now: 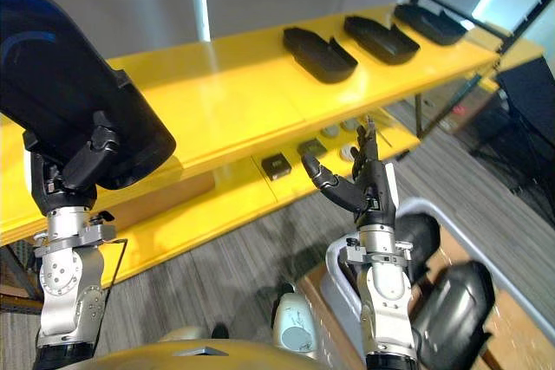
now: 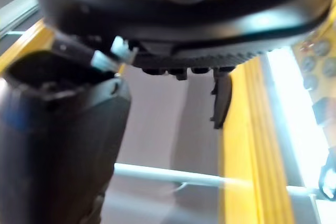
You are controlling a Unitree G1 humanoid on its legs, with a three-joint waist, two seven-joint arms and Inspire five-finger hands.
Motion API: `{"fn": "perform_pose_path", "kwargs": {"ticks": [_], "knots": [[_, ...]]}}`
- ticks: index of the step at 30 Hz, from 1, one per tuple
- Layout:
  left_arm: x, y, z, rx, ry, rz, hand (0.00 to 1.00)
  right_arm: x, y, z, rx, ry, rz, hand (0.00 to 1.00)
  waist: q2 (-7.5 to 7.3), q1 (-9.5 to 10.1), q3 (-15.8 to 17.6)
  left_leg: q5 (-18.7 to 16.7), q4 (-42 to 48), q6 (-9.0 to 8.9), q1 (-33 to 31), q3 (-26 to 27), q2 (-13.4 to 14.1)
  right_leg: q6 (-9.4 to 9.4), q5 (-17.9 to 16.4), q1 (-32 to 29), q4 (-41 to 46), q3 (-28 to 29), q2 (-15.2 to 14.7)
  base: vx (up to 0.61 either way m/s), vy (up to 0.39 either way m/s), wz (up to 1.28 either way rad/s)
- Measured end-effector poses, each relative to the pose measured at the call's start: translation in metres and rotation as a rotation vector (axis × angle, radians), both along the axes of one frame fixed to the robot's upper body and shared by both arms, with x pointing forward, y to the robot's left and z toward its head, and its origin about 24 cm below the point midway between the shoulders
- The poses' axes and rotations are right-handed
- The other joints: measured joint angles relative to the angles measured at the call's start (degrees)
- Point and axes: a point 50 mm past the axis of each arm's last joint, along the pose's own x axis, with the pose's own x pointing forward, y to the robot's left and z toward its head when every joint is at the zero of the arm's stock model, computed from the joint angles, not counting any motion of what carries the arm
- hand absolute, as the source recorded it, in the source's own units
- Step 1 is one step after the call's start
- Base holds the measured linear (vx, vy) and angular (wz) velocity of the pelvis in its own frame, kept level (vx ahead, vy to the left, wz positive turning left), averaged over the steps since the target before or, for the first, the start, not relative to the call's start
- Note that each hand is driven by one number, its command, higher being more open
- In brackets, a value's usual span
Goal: Walk over and take three plastic housings, then place them on the shelf
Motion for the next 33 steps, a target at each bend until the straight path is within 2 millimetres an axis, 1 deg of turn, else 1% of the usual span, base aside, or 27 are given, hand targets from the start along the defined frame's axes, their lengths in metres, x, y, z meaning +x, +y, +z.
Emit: {"fn": "perform_pose_path", "kwargs": {"ticks": [1, 2, 3, 4, 5, 6, 7, 8, 9, 10, 11, 12, 13, 14, 15, 16, 17, 18, 20, 22, 24, 26, 27, 28, 30, 31, 33], "knots": [[-0.002, -0.001, -0.002, -0.003, 0.007, 0.002, 0.0, 0.0, -0.001, 0.005, -0.017, -0.021, 0.013, 1.0, -1.06, 0.65, -1.3, -3.8, 2.6, -0.92, 0.0, 0.0, -0.1, -0.24, 0.8, 1.7, -1.3, -0.1, -0.1, 0.26, -0.263, 0.47], [-0.004, -0.001, -0.005, -0.017, 0.018, 0.01, 0.0, 0.002, -0.003, 0.008, -0.036, -0.028, 0.023, 1.0, -0.45, 0.69, -1.7, -5.7, 4.0, -1.06, 0.2, -0.2, 1.0, 0.37, 2.1, 2.5, -1.1, -0.9, 0.4, 0.42, -0.397, 0.52], [-0.013, -0.002, -0.016, -0.047, 0.063, 0.027, 0.0, 0.002, -0.007, 0.012, -0.073, -0.028, 0.041, 1.0, 1.95, 0.86, -3.4, -6.8, 6.1, -2.77, 0.6, 1.0, 5.0, -0.52, 1.3, 5.1, -3.5, -3.1, 2.9, 0.38, -0.275, 0.64], [-0.015, -0.004, -0.02, -0.062, 0.079, 0.03, 0.0, 0.004, -0.013, 0.019, -0.081, -0.055, 0.035, 1.0, 4.35, 0.48, -3.7, -6.3, 14.4, -3.67, -2.8, 3.1, 8.3, -1.2, 1.8, 7.9, -6.4, -4.3, 5.1, 0.43, -0.32, 0.68], [-0.015, -0.004, -0.021, -0.063, 0.082, 0.03, 0.0, 0.006, -0.015, 0.022, -0.074, -0.068, 0.033, 1.0, 4.6, 0.25, -3.3, -6.1, 19.1, -4.4, -5.1, 4.6, 9.4, -2.25, 2.2, 9.4, -7.7, -5.1, 5.3, 0.34, -0.197, 0.56], [-0.015, -0.002, -0.021, -0.062, 0.086, 0.034, 0.0, 0.007, -0.018, 0.026, -0.072, -0.085, 0.024, 1.0, 4.62, 0.95, -3.2, -6.1, 22.2, -4.28, -7.1, 8.5, 11.5, -3.24, 2.6, 12.0, -10.2, -5.7, 5.5, 0.31, -0.176, 0.27], [-0.014, -0.001, -0.021, -0.061, 0.081, 0.039, 0.0, 0.009, -0.022, 0.031, -0.076, -0.106, 0.009, 1.0, 4.14, 1.38, -3.3, -6.3, 20.1, -4.0, -7.6, 11.8, 13.6, -3.28, 3.1, 14.1, -11.9, -6.8, 4.9, 0.38, -0.184, 0.27], [-0.011, -0.003, -0.018, -0.058, 0.065, 0.024, 0.0, 0.008, -0.028, 0.035, -0.082, -0.124, -0.017, 1.0, 3.96, 1.34, -3.2, -5.9, 16.3, -4.42, -8.2, 13.1, 15.5, -3.22, 3.1, 16.1, -13.3, -7.9, 4.3, 0.31, -0.132, 0.27], [-0.01, -0.004, -0.016, -0.055, 0.057, 0.013, 0.0, 0.008, -0.031, 0.036, -0.084, -0.131, -0.033, 1.0, 3.88, 1.15, -3.2, -5.5, 14.4, -5.07, -8.7, 13.1, 16.4, -3.21, 3.1, 16.7, -13.8, -8.5, 4.0, 0.29, -0.074, 0.35], [-0.008, -0.006, -0.015, -0.05, 0.048, -0.005, 0.0, 0.007, -0.035, 0.039, -0.086, -0.139, -0.053, 1.0, 4.0, 0.87, -3.2, -4.1, 11.2, -6.12, -9.2, 13.0, 17.4, -3.2, 3.1, 17.1, -13.9, -9.2, 3.7, 0.21, -0.01, 0.26], [-0.006, -0.009, -0.013, -0.045, 0.039, -0.031, 0.0, 0.006, -0.04, 0.041, -0.068, -0.152, -0.077, 1.0, 4.74, 0.5, -3.6, -0.2, 6.4, -7.67, -9.1, 12.9, 18.1, -3.06, 3.0, 17.3, -13.9, -10.1, 3.3, 0.24, 0.061, 0.17], [-0.005, -0.01, -0.012, -0.042, 0.034, -0.042, 0.0, 0.005, -0.042, 0.041, -0.058, -0.158, -0.09, 1.0, 5.11, 0.28, -3.9, 2.0, 4.3, -8.02, -9.0, 13.1, 18.2, -2.64, 2.9, 17.3, -13.9, -10.2, 3.1, 0.27, 0.207, 0.02], [-0.003, -0.015, -0.01, -0.032, 0.023, -0.072, 0.0, 0.005, -0.046, 0.043, -0.036, -0.171, -0.131, 1.0, 6.18, -0.05, -4.3, 9.1, -1.7, -8.55, -7.6, 13.8, 18.2, -1.48, 2.6, 17.2, -13.7, -9.9, 2.8, 0.27, 0.259, -0.1], [-0.001, -0.018, -0.009, -0.029, 0.017, -0.088, 0.0, 0.004, -0.048, 0.043, -0.02, -0.177, -0.15, 1.0, 6.71, -0.13, -4.4, 12.5, -3.6, -8.7, -6.8, 14.3, 18.1, -0.8, 2.2, 17.2, -13.6, -9.7, 2.9, 0.22, 0.27, -0.15], [0.001, -0.02, -0.006, -0.007, 0.008, -0.114, 0.0, 0.002, -0.049, 0.04, 0.031, -0.179, -0.176, 1.0, 6.01, -0.34, -4.2, 11.8, -5.8, -10.07, -5.2, 15.2, 17.2, 0.45, 1.4, 17.5, -13.3, -9.2, 1.7, 0.12, 0.217, -0.05], [0.004, -0.023, -0.003, 0.038, 0.001, -0.137, 0.0, -0.002, -0.047, 0.033, 0.107, -0.178, -0.196, 1.0, 4.67, -1.28, -3.7, 12.6, -7.8, -9.22, -3.8, 15.9, 15.3, 1.24, 1.7, 17.4, -12.8, -9.2, 0.0, 0.09, 0.224, -0.05], [0.004, -0.022, 0.0, 0.073, 0.002, -0.158, 0.0, -0.005, -0.042, 0.027, 0.153, -0.171, -0.201, 1.0, 3.33, -1.67, -3.5, 12.9, -9.5, -8.76, -3.1, 16.7, 14.0, 1.89, 2.1, 16.9, -12.8, -8.6, -0.9, 0.06, 0.193, -0.09], [0.005, -0.021, 0.0, 0.091, 0.01, -0.169, 0.0, -0.007, -0.039, 0.025, 0.166, -0.165, -0.202, 1.0, 2.74, -1.65, -3.6, 13.0, -10.0, -8.65, -2.9, 17.5, 13.4, 2.25, 2.3, 16.5, -12.9, -8.0, -1.4, 0.04, 0.169, -0.3], [0.011, -0.017, 0.0, 0.134, 0.069, -0.212, 0.0, -0.012, -0.026, 0.022, 0.137, -0.148, -0.194, 1.0, 1.62, -1.84, -3.6, 13.0, -11.6, -8.61, -1.7, 19.8, 12.0, 4.31, 3.8, 16.4, -14.7, -6.4, -2.5, 0.04, 0.144, -0.4], [0.017, -0.02, -0.001, 0.139, 0.116, -0.263, 0.0, -0.015, -0.019, 0.022, 0.064, -0.13, -0.186, 1.0, 1.31, -2.42, -3.8, 13.0, -12.5, -8.42, -1.2, 21.0, 11.3, 4.78, 4.3, 16.3, -15.7, -6.3, -3.0, 0.0, 0.072, -0.24], [0.023, -0.028, -0.003, 0.117, 0.151, -0.334, 0.0, -0.014, -0.015, 0.022, 0.034, -0.118, -0.177, 1.0, 1.22, -3.35, -3.8, 13.1, -12.9, -8.35, -1.0, 22.0, 11.2, 4.88, 4.5, 15.9, -16.0, -5.1, -3.1, -0.01, 0.032, -0.26], [0.033, -0.041, -0.007, 0.07, 0.201, -0.416, 0.0, -0.013, -0.015, 0.022, 0.036, -0.103, -0.174, 1.0, 1.24, -3.54, -3.8, 13.1, -13.6, -8.35, 0.0, 23.9, 11.2, 4.94, 4.6, 15.7, -16.4, -3.5, -2.9, -0.03, 0.002, -0.44], [0.04, -0.05, -0.011, 0.039, 0.237, -0.467, 0.0, -0.013, -0.015, 0.023, 0.032, -0.094, -0.171, 1.0, 1.33, -4.07, -3.9, 13.0, -14.0, -8.38, 0.6, 25.0, 11.2, 4.78, 4.9, 15.7, -17.0, -2.5, -2.7, -0.05, -0.006, -0.49], [0.049, -0.058, -0.015, 0.01, 0.279, -0.513, 0.0, -0.013, -0.016, 0.024, 0.026, -0.089, -0.167, 1.0, 1.5, -5.11, -3.9, 13.0, -14.4, -8.36, 1.1, 26.0, 11.3, 4.77, 5.6, 15.5, -17.6, -1.4, -2.4, -0.05, -0.007, -0.5], [0.06, -0.064, -0.021, -0.027, 0.34, -0.555, 0.0, -0.013, -0.016, 0.025, 0.021, -0.085, -0.162, 1.0, 1.53, -6.65, -4.0, 13.0, -15.0, -8.36, 1.6, 27.8, 11.3, 4.9, 5.8, 15.0, -17.9, 0.2, -2.2, -0.07, 0.001, -0.44], [0.065, -0.065, -0.025, -0.048, 0.376, -0.567, 0.0, -0.014, -0.017, 0.025, 0.017, -0.081, -0.161, 1.0, 1.57, -7.84, -4.0, 13.0, -15.5, -8.34, 2.0, 28.5, 11.3, 4.96, 5.8, 14.7, -17.9, 0.8, -2.1, -0.07, 0.005, -0.49], [0.079, -0.065, -0.034, -0.107, 0.448, -0.565, 0.0, -0.018, -0.021, 0.022, -0.004, -0.056, -0.151, 1.0, 1.93, -9.32, -4.1, 13.1, -16.1, -8.32, 2.8, 30.4, 11.3, 5.04, 6.2, 14.1, -17.9, 2.7, -1.7, -0.05, 0.0, -0.44]]}}
